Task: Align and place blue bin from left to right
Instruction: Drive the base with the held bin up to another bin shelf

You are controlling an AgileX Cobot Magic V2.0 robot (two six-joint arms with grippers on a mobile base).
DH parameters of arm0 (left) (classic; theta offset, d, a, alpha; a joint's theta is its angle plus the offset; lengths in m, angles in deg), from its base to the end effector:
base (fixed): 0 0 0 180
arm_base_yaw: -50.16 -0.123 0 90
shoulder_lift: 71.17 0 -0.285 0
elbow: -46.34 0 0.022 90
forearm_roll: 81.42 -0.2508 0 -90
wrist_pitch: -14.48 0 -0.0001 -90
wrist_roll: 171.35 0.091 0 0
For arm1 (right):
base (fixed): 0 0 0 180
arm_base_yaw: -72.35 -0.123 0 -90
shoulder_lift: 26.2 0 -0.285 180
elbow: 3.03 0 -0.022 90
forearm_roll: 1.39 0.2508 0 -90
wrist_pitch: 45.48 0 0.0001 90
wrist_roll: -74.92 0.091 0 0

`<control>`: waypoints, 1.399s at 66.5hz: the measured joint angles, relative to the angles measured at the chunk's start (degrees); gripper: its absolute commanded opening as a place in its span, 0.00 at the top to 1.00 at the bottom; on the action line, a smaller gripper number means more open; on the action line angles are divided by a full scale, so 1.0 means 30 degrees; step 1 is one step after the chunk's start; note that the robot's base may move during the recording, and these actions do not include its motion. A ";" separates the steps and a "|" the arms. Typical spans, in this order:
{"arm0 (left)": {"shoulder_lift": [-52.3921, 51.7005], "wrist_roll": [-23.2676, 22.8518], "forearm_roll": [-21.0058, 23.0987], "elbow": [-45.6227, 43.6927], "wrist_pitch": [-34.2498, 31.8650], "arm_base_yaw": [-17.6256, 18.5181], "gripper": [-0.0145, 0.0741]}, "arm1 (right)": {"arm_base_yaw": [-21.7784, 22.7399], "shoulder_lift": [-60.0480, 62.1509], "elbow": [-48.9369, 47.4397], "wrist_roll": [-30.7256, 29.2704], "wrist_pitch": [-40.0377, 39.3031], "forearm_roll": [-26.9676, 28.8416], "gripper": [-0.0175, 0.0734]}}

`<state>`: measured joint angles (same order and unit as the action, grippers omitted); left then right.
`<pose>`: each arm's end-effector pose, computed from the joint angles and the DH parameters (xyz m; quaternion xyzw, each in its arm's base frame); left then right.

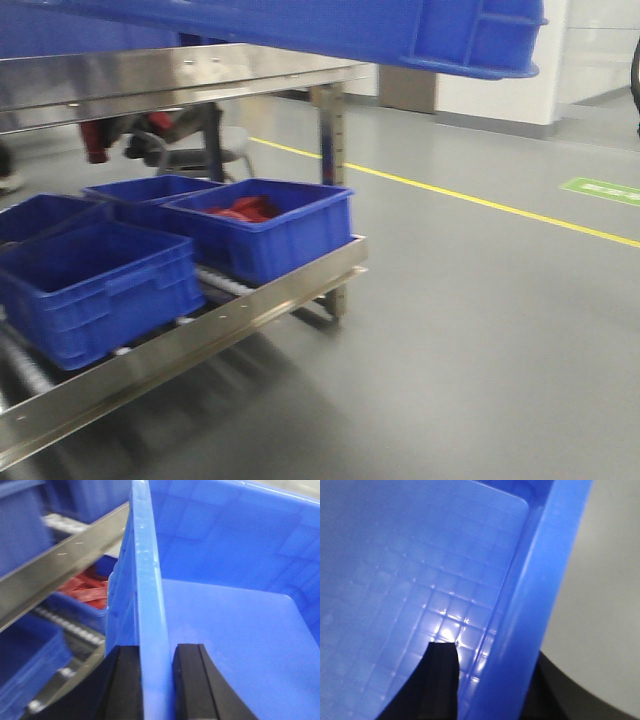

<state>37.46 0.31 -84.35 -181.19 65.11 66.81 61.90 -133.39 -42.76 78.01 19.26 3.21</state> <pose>0.3693 -0.1067 0.4998 0.0623 0.8251 -0.0965 0.5532 0.3673 0.0745 0.4508 -0.0577 0.9117 0.0876 0.3973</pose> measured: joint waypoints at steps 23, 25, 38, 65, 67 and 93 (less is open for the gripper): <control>0.0000 -0.0033 0.0000 0.0000 0.0000 0.0000 0.96 | 0.0000 0.0000 0.0000 0.0000 0.0000 0.0000 0.88; 0.0000 -0.0033 0.0000 0.0000 0.0000 0.0000 0.96 | 0.0000 0.0000 0.0000 0.0000 0.0000 0.0000 0.88; 0.0000 -0.0033 0.0000 0.0000 0.0000 0.0000 0.96 | 0.0000 0.0000 0.0000 0.0000 0.0000 0.0000 0.88; 0.0000 -0.0033 0.0000 0.0000 0.0000 0.0000 0.96 | 0.0000 0.0000 0.0000 0.0000 0.0000 0.0000 0.88; 0.0000 -0.0033 0.0000 0.0000 0.0000 0.0000 0.96 | 0.0000 0.0000 0.0000 0.0000 0.0000 0.0000 0.88; 0.0000 -0.0033 0.0000 0.0000 0.0000 0.0000 0.96 | 0.0000 0.0000 0.0000 0.0000 0.0000 0.0000 0.88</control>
<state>37.46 0.21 -84.35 -181.19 65.11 66.81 61.90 -133.39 -42.76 78.01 19.26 3.21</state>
